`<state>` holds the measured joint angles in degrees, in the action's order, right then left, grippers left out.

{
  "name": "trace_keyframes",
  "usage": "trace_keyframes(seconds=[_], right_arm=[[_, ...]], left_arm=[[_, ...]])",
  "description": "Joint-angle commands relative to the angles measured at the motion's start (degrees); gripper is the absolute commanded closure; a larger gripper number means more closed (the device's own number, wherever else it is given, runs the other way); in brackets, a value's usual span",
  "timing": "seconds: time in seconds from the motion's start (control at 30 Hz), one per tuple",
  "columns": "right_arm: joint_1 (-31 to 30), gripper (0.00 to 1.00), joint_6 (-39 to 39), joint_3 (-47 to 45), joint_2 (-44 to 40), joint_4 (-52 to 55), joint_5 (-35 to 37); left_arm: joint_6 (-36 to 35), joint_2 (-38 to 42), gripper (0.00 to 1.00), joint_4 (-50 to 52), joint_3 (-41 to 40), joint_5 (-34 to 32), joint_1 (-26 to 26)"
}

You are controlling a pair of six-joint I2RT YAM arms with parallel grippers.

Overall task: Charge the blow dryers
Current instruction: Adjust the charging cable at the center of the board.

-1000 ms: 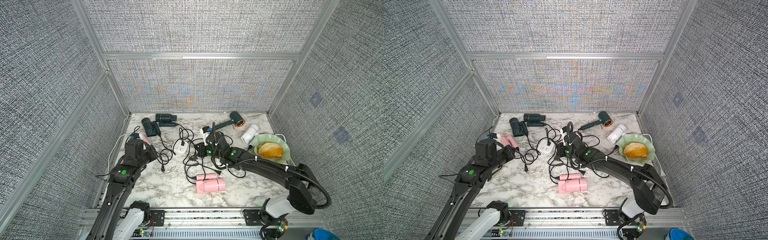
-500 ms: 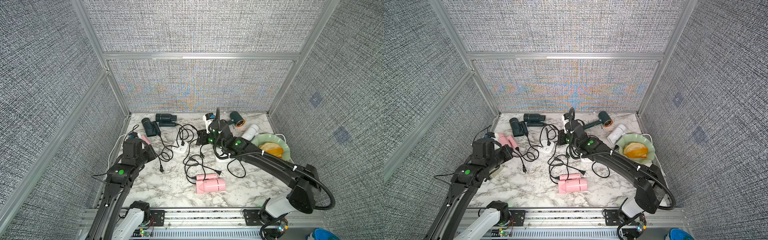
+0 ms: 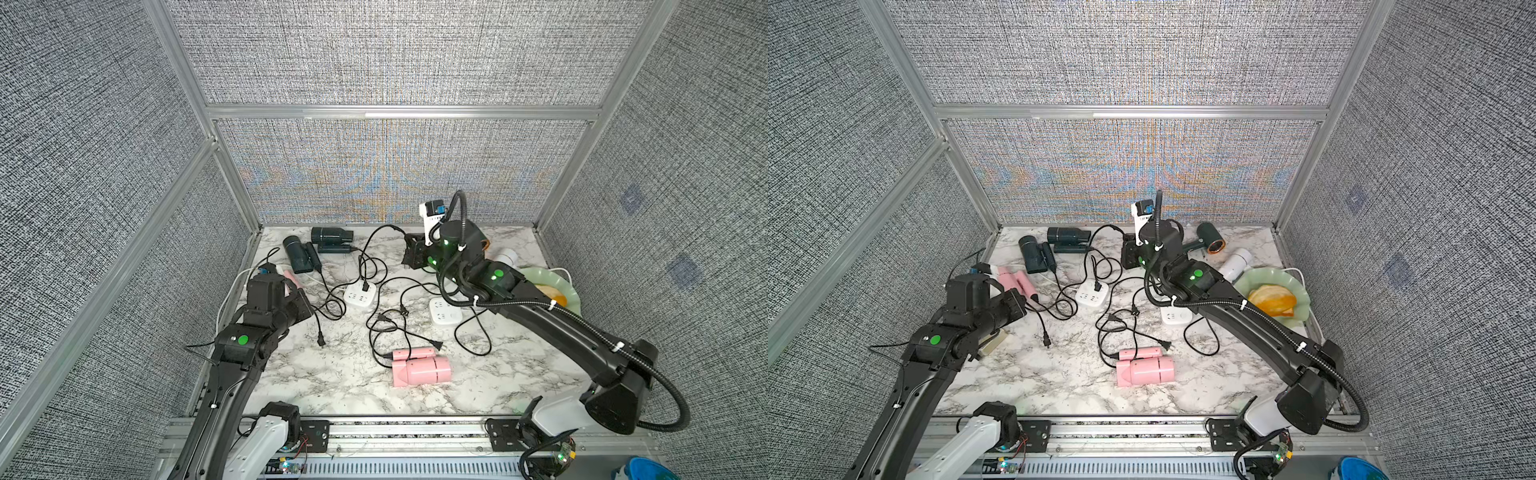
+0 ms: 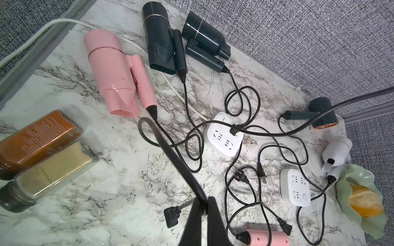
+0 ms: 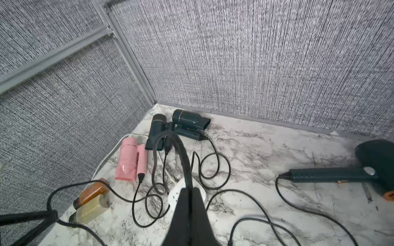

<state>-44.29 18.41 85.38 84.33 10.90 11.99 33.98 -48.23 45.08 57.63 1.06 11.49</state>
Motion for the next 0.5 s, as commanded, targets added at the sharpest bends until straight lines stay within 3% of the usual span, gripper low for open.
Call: trace_keyframes(seconds=[0.0,0.47], right_arm=[[0.8,0.95,-2.3,3.0,0.5,-0.2,0.3],[1.2,0.95,-1.1,1.9,3.1,-0.3,-0.8]], left_arm=[[-2.0,-0.6,0.97,1.4,4.7,-1.2,-0.1],[-4.1,-1.3,0.98,4.3,6.9,-2.7,-0.2]])
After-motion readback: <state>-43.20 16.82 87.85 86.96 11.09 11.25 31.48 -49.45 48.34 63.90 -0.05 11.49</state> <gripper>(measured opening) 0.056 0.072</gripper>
